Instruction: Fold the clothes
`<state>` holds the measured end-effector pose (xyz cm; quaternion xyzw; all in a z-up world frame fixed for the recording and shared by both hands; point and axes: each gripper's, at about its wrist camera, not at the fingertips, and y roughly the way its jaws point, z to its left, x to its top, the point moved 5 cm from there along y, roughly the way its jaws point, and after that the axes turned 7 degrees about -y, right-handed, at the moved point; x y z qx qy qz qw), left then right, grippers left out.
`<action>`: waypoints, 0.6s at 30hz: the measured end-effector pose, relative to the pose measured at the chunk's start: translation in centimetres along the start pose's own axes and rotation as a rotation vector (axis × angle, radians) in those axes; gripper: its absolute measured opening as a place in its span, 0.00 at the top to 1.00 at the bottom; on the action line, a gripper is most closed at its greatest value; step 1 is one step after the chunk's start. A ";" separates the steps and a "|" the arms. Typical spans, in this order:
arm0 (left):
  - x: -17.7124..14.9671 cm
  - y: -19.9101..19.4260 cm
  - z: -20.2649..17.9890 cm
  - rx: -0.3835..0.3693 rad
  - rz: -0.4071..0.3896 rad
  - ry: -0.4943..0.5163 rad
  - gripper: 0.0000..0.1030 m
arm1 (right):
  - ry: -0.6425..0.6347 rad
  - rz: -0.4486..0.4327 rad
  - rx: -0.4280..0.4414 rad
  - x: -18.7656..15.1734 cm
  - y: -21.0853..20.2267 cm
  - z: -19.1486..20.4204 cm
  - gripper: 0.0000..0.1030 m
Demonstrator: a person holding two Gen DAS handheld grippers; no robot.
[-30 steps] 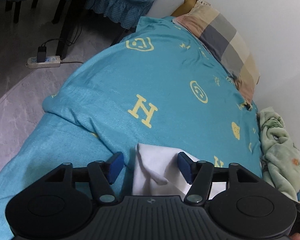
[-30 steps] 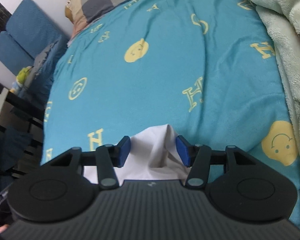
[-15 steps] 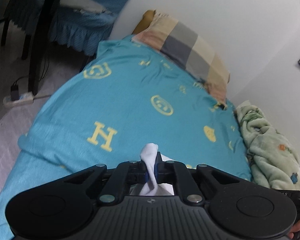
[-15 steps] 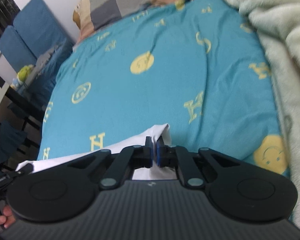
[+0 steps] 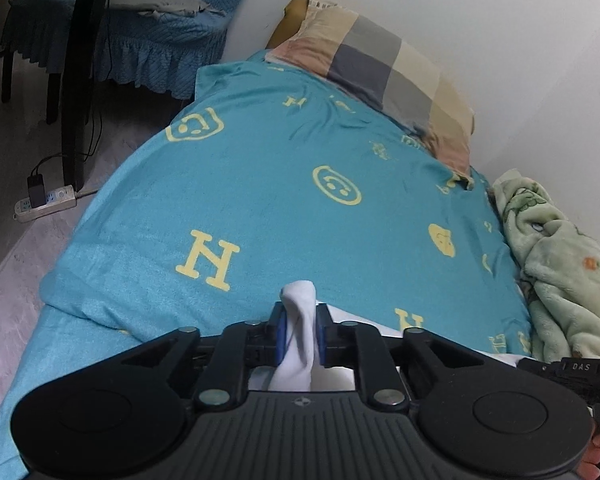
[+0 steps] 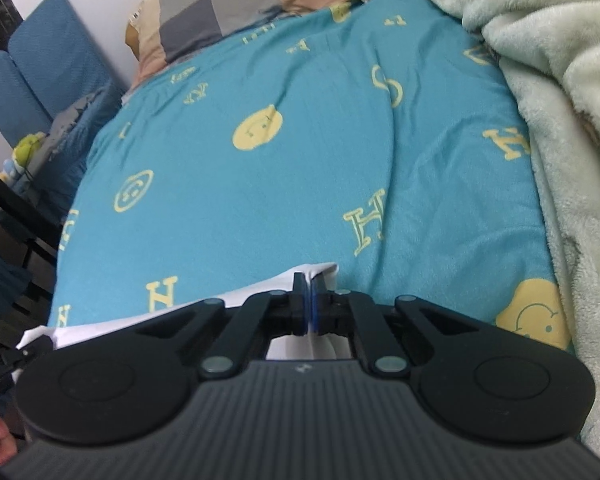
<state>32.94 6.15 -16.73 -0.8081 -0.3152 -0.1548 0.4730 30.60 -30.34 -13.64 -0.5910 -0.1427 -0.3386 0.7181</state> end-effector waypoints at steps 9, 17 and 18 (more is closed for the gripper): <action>-2.4 -8.0 -4.1 0.010 -0.071 0.116 0.57 | -0.061 -0.111 0.016 -1.0 -7.6 1.9 0.94; -7.9 -15.7 -7.4 0.016 -0.087 0.212 0.36 | -0.122 -0.186 0.078 -5.3 -15.5 3.0 0.94; -8.6 -16.7 -7.6 0.024 -0.097 0.222 0.34 | -0.130 -0.196 0.085 -5.8 -16.5 3.2 0.94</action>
